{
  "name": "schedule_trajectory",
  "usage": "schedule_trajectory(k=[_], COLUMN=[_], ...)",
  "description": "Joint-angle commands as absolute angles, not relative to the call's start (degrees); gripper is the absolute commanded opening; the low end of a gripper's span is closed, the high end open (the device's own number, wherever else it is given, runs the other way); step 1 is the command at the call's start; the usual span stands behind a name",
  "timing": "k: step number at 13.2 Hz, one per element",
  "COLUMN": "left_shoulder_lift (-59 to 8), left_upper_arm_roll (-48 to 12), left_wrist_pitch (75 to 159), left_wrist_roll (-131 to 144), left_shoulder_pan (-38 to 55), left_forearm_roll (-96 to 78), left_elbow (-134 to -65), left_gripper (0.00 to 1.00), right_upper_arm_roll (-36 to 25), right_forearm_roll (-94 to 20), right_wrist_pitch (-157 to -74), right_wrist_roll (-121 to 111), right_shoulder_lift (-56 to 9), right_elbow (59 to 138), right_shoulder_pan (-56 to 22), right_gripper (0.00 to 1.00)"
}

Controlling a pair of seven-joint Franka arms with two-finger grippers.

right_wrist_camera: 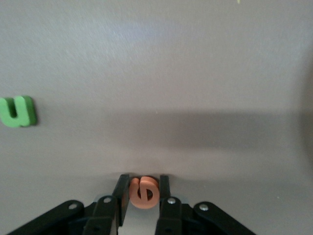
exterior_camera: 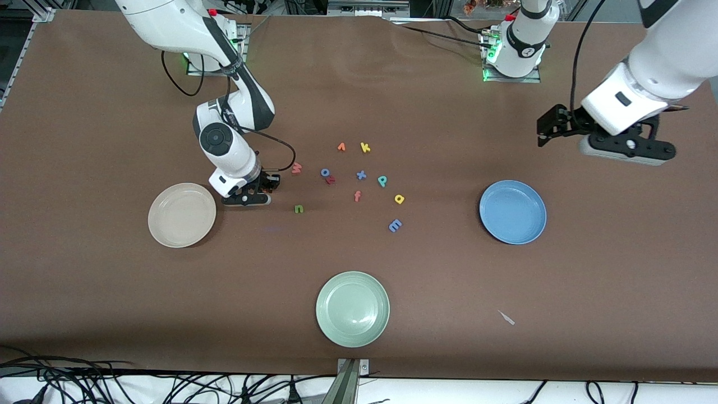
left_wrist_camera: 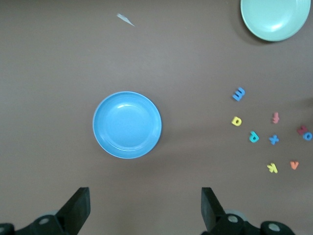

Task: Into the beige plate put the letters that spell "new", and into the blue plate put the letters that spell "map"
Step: 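Drop the orange letter with the right gripper while the left gripper reaches letters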

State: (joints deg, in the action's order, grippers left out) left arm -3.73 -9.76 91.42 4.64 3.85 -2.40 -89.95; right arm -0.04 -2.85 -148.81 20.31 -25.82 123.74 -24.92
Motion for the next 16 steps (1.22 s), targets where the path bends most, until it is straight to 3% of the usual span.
schedule_trajectory(k=[1, 5, 11, 12, 13, 14, 16], left_shoulder_lift=[-8.16, -14.83, -25.82, -28.01, -30.21, -32.58, -37.07], left_upper_arm_roll=[-12.03, -13.35, -13.8, -13.8, -13.8, -13.62, -13.27], left_wrist_pitch=[90.35, 94.03, 107.74, 110.45, 113.78, 117.21, 124.24], left_wrist_roll=[2.64, -1.14, -0.7, -1.05, -0.79, -0.09, 0.09], left_shoulder_pan=[4.66, 7.2, 16.34, 18.09, 20.45, 22.57, 24.26], left_forearm_roll=[-3.25, -3.78, 0.69, 0.88, 1.05, 0.88, 0.97], left_elbow=[-88.59, -88.51, -88.68, -88.68, -88.77, -88.68, -88.68], left_gripper=[1.0, 1.0, 1.0, 1.0, 1.0, 1.0, 1.0], right_upper_arm_roll=[-1.31, -8.07, -16.43, -17.22, -17.23, -17.14, -16.88], right_forearm_roll=[-3.17, -2.37, 0.16, 1.65, 1.76, 1.24, 0.53], right_wrist_pitch=[-140.14, -128.34, -128.23, -128.67, -129.19, -129.72, -129.46], right_wrist_roll=[19.08, 5.14, -10.8, -11.25, -11.16, -10.47, -9.59], right_shoulder_lift=[-25.14, -24.35, -25.05, -25.66, -26.01, -26.02, -25.93], right_elbow=[118.85, 114.08, 114.0, 113.73, 113.64, 113.64, 113.56], right_shoulder_pan=[-24.87, -24.87, -24.35, -23.74, -22.77, -22.76, -23.2], right_gripper=[0.2, 0.2, 0.21, 0.26, 0.59, 0.99, 1.0])
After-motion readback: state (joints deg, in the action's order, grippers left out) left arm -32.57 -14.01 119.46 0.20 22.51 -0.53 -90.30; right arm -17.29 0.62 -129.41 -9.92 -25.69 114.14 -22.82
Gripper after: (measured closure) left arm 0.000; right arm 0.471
